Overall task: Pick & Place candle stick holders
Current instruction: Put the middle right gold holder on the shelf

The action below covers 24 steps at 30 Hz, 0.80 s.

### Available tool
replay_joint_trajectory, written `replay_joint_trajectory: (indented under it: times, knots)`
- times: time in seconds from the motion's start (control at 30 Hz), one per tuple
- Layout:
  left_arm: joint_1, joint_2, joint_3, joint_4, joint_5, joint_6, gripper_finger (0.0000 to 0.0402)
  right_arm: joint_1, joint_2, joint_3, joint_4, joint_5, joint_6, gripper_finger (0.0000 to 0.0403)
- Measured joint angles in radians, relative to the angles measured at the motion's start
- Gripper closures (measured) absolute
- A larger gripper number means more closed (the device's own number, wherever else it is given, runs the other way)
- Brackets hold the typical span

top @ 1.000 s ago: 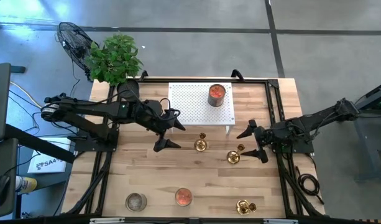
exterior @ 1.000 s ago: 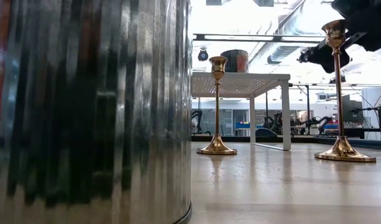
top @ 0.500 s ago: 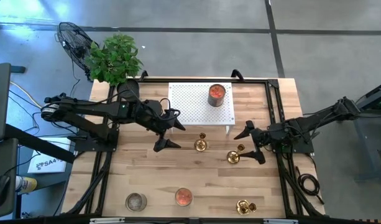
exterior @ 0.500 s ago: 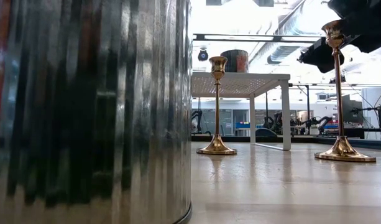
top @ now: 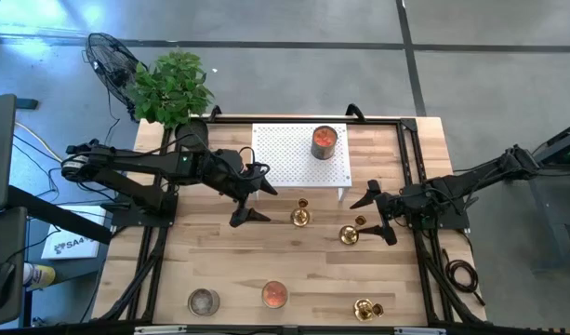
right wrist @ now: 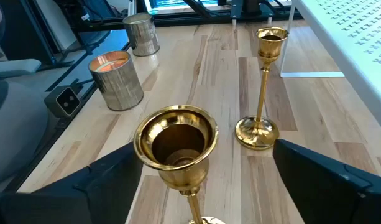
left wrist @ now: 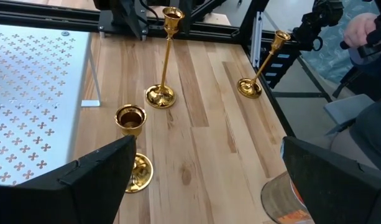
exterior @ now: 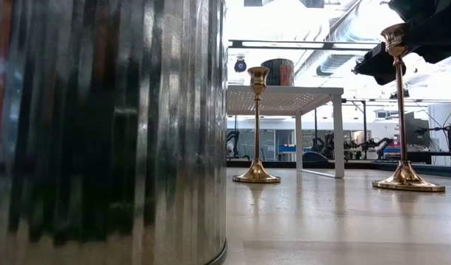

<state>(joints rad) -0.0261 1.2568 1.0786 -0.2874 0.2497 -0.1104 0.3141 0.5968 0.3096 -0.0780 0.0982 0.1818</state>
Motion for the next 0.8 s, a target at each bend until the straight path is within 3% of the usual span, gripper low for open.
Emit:
replay_joint_trajectory:
  times: [0.47, 0.8]
  knots:
    - [0.0, 0.0, 0.0, 0.0, 0.0, 0.0, 0.0007, 0.0, 0.0, 0.0, 0.0, 0.0, -0.007, 0.0127]
    - [0.0, 0.0, 0.0, 0.0, 0.0, 0.0, 0.0007, 0.0, 0.0, 0.0, 0.0, 0.0, -0.034, 0.0208]
